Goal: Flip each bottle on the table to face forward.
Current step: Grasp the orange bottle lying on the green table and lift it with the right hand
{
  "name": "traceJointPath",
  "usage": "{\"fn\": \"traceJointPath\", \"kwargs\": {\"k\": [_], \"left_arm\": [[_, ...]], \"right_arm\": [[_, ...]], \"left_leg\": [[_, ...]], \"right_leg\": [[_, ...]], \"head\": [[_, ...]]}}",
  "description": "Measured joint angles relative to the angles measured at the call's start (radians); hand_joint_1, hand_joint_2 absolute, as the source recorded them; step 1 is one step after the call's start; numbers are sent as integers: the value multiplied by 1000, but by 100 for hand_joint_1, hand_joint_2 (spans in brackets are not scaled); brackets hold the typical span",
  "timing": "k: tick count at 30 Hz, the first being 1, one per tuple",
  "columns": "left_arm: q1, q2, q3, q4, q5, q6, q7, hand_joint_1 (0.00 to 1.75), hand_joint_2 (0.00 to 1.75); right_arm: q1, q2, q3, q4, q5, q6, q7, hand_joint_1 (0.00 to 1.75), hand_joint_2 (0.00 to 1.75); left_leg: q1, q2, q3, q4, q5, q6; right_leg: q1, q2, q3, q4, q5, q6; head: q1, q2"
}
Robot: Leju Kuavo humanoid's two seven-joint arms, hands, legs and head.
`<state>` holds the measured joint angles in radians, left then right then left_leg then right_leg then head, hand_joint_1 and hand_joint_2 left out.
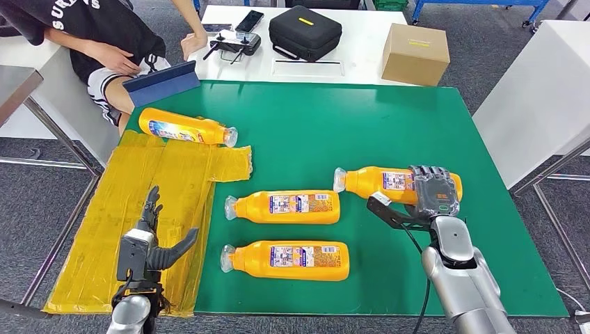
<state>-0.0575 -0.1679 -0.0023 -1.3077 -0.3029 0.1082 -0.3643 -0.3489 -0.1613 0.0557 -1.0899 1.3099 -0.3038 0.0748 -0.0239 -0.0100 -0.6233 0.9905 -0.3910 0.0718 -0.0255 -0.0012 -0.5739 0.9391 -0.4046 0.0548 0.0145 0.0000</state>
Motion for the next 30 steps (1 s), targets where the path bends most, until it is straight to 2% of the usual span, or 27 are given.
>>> {"fn": "traceJointPath", "kwargs": {"k": [5,11,13,16,19,21,24,30], "left_arm": [[0,0,1,0,0,14,3,0,175],[6,-1,1,0,1,31,1,0,175],[7,-1,1,1,3,33,-2,0,175],[2,-3,0,5,4,33,-5,0,175],[-13,-6,-9,12,1,33,-5,0,175],[-24,-6,-19,17,-1,33,-5,0,175],[-35,-7,-37,21,-1,35,-6,0,175],[-38,-6,-70,21,-3,28,-8,0,175]], "right_arm": [[33,23,0,-102,-60,-87,13,175,175],[105,61,0,-260,-32,-189,47,175,175],[126,77,0,-305,-113,-222,9,175,175],[139,100,0,-348,-379,-246,-118,175,175],[137,124,1,-357,-682,-183,-250,175,175],[132,143,2,-345,-815,-111,-306,175,175],[121,171,7,-307,-895,-62,-356,175,175],[99,210,26,-238,-994,44,-388,175,175]], "left_leg": [[0,0,0,0,0,0],[0,0,-1,0,0,-1],[0,0,-1,0,-1,-1],[0,0,-2,0,-1,-1],[0,0,-2,0,0,-1],[0,1,-2,0,0,-1],[0,0,-2,0,0,-1],[0,0,-2,0,0,-1]], "right_leg": [[0,0,-1,0,0,0],[0,0,-2,0,-1,-1],[0,0,-2,0,-1,-1],[0,0,-3,0,-1,-1],[0,0,-2,0,-1,-1],[0,0,-2,0,-1,-1],[0,0,-2,0,0,-1],[0,0,-3,0,0,-1]], "head": [[0,0],[0,0],[0,0],[0,0],[0,0],[0,0],[0,0],[0,0]]}}
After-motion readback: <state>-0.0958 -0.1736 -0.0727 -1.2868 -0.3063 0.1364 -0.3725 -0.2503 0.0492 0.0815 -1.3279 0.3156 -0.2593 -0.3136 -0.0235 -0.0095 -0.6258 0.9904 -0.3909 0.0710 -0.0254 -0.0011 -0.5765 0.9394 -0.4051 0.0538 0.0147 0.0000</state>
